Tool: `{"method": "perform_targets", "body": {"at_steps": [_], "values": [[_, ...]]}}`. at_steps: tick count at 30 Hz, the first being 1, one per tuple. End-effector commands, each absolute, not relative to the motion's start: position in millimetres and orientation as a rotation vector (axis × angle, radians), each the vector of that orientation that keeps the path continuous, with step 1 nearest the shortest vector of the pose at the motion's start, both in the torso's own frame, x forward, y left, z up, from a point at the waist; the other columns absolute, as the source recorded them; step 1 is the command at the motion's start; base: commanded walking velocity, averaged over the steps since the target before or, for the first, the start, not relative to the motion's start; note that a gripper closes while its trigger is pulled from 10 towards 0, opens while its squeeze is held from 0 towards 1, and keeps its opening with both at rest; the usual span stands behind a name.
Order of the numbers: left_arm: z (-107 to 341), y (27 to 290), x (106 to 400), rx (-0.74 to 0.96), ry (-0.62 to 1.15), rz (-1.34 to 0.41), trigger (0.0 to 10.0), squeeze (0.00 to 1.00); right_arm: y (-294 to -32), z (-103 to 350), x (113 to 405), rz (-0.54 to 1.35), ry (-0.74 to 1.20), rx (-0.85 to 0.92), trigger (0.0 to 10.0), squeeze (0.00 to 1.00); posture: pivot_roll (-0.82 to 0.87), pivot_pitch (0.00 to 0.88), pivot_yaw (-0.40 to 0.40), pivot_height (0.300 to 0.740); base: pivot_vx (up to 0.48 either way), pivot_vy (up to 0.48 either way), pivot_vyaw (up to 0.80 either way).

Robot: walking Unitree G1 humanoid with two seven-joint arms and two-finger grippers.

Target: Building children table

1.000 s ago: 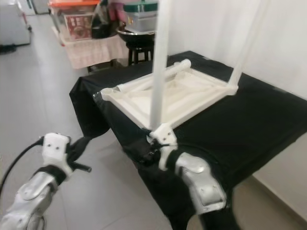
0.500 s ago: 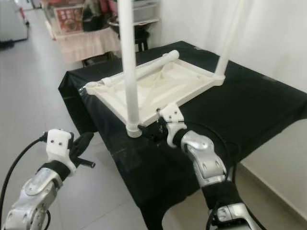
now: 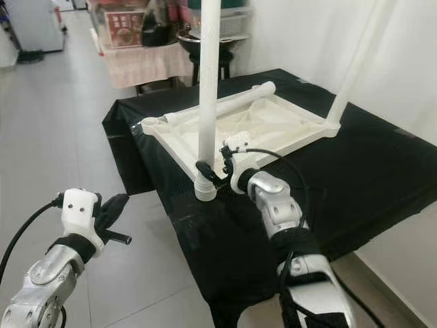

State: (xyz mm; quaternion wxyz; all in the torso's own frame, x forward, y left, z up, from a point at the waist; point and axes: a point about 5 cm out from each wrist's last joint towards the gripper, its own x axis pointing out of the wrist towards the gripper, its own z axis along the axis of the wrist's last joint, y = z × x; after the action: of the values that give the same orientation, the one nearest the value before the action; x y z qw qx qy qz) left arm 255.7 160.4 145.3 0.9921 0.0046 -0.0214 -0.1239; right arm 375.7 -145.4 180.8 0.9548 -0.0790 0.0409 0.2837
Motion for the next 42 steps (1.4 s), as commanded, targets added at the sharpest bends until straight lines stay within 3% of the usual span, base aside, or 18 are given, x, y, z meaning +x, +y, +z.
{"method": "perform_targets", "body": {"at_steps": [1, 9, 17, 18, 20, 21, 39, 40, 41, 42], "values": [[145.2, 159.0, 253.5, 0.008, -0.039, -0.262, 10.0, 0.0, -141.9, 180.2, 375.9, 0.599, 0.082, -0.176, 10.0, 0.0, 0.0, 0.0, -0.018, 0.74, 0.0, 0.0, 0.0], [150.0, 131.0, 223.9, -0.089, -0.07, -0.662, 10.0, 0.0, -137.0, 199.6, 393.8, 0.731, 0.034, -0.159, 10.0, 0.0, 0.02, 0.0, -0.019, 0.74, 0.0, 0.0, 0.0], [147.7, 129.2, 217.6, -0.064, -0.052, -0.688, 10.0, 0.0, -117.5, 205.7, 395.5, 0.867, 0.03, -0.143, 10.0, 0.0, 0.05, 0.0, -0.025, 0.74, 0.0, 0.0, 0.0], [147.1, 130.5, 216.8, -0.051, -0.048, -0.674, 10.0, 0.0, -113.8, 205.5, 394.3, 0.916, 0.035, -0.154, 4.2, 0.0, 0.05, 0.0, -0.026, 0.74, 0.0, 0.0, 0.0], [146.7, 131.5, 216.4, -0.043, -0.046, -0.665, 10.0, 0.0, -111.6, 205.1, 393.4, 0.948, 0.039, -0.164, 4.2, 0.0, 0.05, 0.0, -0.026, 0.74, 0.0, 0.0, 0.0], [146.6, 133.3, 216.1, -0.034, -0.048, -0.646, 10.0, 0.0, -110.9, 205.0, 393.2, 0.968, 0.046, -0.165, 0.0, 0.0, 0.06, 0.001, -0.028, 0.74, 0.0, 0.0, 0.0], [145.2, 142.9, 218.6, -0.016, -0.06, -0.542, 10.0, 0.0, -154.1, 191.5, 395.2, 0.804, 0.148, -0.283, 0.0, 0.0, 0.04, 0.006, -0.051, 0.74, 0.0, 0.0, 0.0], [144.9, 143.3, 219.2, -0.011, -0.063, -0.536, 10.0, 0.0, -163.9, 178.2, 392.1, 0.706, 0.224, -0.263, 0.0, 0.0, 0.04, 0.002, -0.055, 0.74, 0.0, 0.0, 0.0], [145.1, 144.0, 220.7, -0.004, -0.066, -0.531, 10.0, 0.0, -162.1, 157.7, 374.9, 0.477, 0.237, -0.206, 0.0, 0.0, 0.04, 0.004, -0.045, 0.74, 0.0, 0.0, 0.0], [145.1, 144.0, 220.7, -0.004, -0.066, -0.531, 10.0, 0.0, -162.1, 157.7, 374.9, 0.477, 0.237, -0.206, 0.0, 0.0, 0.04, 0.004, -0.045, 0.74, 0.0, 0.0, 0.0]]}}
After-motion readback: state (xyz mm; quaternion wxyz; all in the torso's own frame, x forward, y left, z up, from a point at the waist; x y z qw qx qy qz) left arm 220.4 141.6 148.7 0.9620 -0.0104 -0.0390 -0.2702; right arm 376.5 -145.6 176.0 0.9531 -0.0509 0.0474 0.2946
